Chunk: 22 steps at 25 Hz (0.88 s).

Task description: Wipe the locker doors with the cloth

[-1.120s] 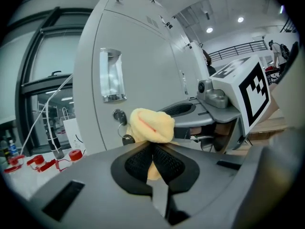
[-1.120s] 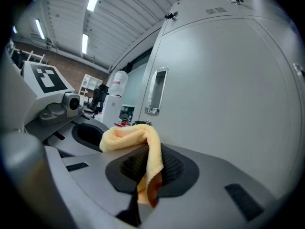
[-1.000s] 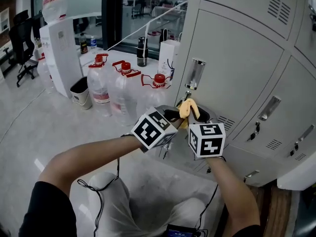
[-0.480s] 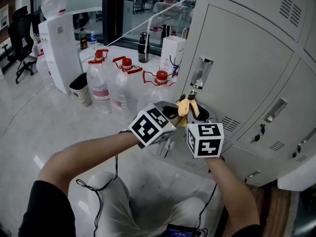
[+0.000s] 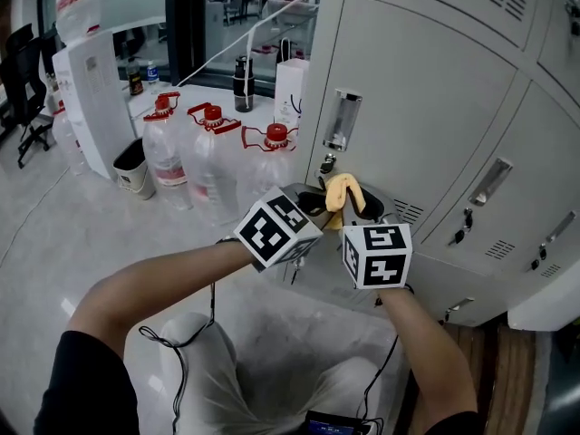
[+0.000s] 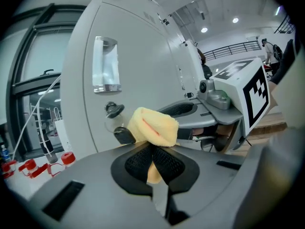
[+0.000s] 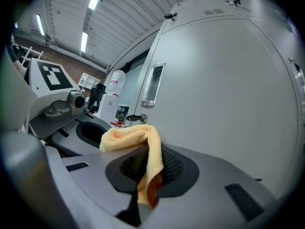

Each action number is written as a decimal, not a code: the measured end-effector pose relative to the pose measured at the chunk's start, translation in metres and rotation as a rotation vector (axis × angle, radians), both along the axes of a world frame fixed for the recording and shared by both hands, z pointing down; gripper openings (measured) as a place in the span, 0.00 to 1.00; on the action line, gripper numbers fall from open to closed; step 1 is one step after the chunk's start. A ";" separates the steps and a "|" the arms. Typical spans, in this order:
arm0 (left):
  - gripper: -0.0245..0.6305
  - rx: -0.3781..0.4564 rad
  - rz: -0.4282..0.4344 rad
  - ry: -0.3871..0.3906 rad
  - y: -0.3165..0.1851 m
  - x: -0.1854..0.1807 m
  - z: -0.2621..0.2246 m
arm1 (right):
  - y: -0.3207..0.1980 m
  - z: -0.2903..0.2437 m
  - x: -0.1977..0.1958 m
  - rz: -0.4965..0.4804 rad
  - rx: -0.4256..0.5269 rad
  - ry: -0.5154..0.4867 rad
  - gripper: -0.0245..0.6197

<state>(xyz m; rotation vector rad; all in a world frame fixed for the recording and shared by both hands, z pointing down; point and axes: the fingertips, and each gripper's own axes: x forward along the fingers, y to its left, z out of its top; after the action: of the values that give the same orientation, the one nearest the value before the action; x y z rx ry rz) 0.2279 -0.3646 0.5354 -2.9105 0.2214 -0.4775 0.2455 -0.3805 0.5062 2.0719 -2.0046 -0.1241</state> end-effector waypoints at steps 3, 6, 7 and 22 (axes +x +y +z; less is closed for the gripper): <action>0.07 0.004 0.031 0.002 0.017 0.019 0.002 | 0.018 0.002 0.020 0.031 0.003 0.002 0.14; 0.07 0.012 0.058 0.004 0.033 0.040 0.004 | 0.034 0.004 0.041 0.070 0.008 -0.005 0.14; 0.07 0.015 0.066 0.003 0.038 0.047 0.005 | 0.040 0.005 0.048 0.083 0.009 -0.009 0.14; 0.07 0.043 0.201 -0.020 0.098 0.127 0.016 | 0.103 0.015 0.131 0.241 0.007 -0.030 0.14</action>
<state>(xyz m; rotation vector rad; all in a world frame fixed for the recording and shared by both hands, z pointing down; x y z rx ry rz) 0.3550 -0.2663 0.5514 -2.8442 -0.0631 -0.4615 0.3761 -0.2770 0.5215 2.3122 -1.7548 -0.0542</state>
